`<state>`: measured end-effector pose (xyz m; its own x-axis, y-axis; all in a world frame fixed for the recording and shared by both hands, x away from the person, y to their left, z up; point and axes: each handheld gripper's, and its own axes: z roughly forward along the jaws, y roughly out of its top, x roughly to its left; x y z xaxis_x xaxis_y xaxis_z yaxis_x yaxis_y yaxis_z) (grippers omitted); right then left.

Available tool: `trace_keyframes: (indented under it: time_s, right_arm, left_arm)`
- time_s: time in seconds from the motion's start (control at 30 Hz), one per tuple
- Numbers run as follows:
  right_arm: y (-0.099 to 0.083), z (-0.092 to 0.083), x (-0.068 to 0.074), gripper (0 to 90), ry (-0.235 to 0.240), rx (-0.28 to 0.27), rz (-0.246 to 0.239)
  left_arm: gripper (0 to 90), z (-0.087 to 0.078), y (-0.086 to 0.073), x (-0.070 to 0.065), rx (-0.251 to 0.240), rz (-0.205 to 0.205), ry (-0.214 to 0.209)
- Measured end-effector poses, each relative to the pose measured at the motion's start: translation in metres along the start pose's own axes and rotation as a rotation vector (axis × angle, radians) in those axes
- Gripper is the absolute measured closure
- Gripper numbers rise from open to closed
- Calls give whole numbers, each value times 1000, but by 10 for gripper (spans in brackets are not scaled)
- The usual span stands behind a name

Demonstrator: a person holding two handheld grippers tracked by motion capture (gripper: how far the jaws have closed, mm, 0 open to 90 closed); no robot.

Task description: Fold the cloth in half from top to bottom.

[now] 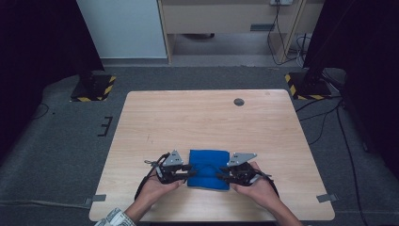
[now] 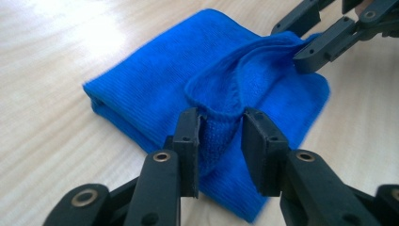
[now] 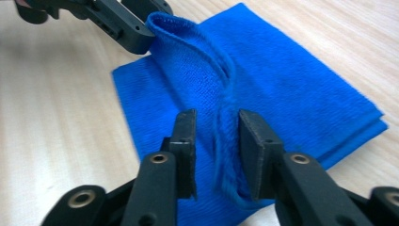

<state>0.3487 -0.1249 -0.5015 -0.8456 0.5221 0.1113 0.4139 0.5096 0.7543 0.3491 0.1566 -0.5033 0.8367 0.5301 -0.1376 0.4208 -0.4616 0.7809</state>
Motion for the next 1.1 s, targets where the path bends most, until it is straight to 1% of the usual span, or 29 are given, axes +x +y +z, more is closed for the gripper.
trace_keyframes:
  time_s: [0.1,0.13,0.2,0.27,0.3,0.33,0.37,0.47,0.53,0.6,0.67,0.7,0.73,0.8,0.83,0.87,0.93,0.97,1.0,1.1]
  right_arm:
    - [0,-4,3,625,-2,7,-6]
    - [1,-6,4,614,-2,5,-3]
    - [2,-10,5,594,9,-6,11]
    - [5,-13,6,582,4,-15,2]
    - [7,-14,7,581,2,-22,3]
    - [9,-16,7,581,0,-32,6]
    - [11,-16,7,578,-7,-39,3]
    - [15,-13,4,557,-33,-31,3]
    - [14,-10,0,548,-49,-24,5]
    - [12,-6,-2,536,-71,-9,-3]
    - [8,-4,-4,519,-77,4,-2]
    - [8,-4,-4,519,-77,4,-2]
    - [5,-3,-5,489,-85,15,-1]
    - [2,-3,-7,466,-97,20,5]
    - [1,-3,-7,457,-103,19,11]
    - [-1,-3,-8,444,-106,26,8]
    - [-3,-4,-9,419,-110,37,7]
    - [-4,-4,-10,402,-116,40,1]
    - [-5,-5,-11,379,-117,40,7]
    - [-4,-6,-16,321,-134,21,19]
  left_arm:
    - [617,-7,-3,-3,-11,-2,0]
    - [615,-10,-4,-3,-20,-7,-4]
    - [605,-15,-2,-3,-44,-5,-4]
    - [600,-20,1,-3,-78,-6,-2]
    - [599,-21,4,-3,-103,-11,-6]
    - [601,-22,6,-4,-116,-9,-1]
    - [598,-21,9,-3,-118,-2,13]
    - [583,-12,13,-1,-94,11,50]
    - [579,-6,11,0,-68,10,51]
    - [575,-2,8,0,-39,30,65]
    - [560,-1,5,-1,-15,48,77]
    - [555,-1,5,-1,-15,48,77]
    - [554,-2,3,-1,-4,55,86]
    - [548,-1,1,1,14,50,90]
    - [545,-1,1,1,14,50,90]
    - [540,1,-2,1,36,54,90]
    - [530,3,-4,0,58,64,97]
    - [527,3,-5,-1,62,74,96]
    - [519,3,-4,-2,62,80,101]
    - [454,1,1,1,34,68,112]
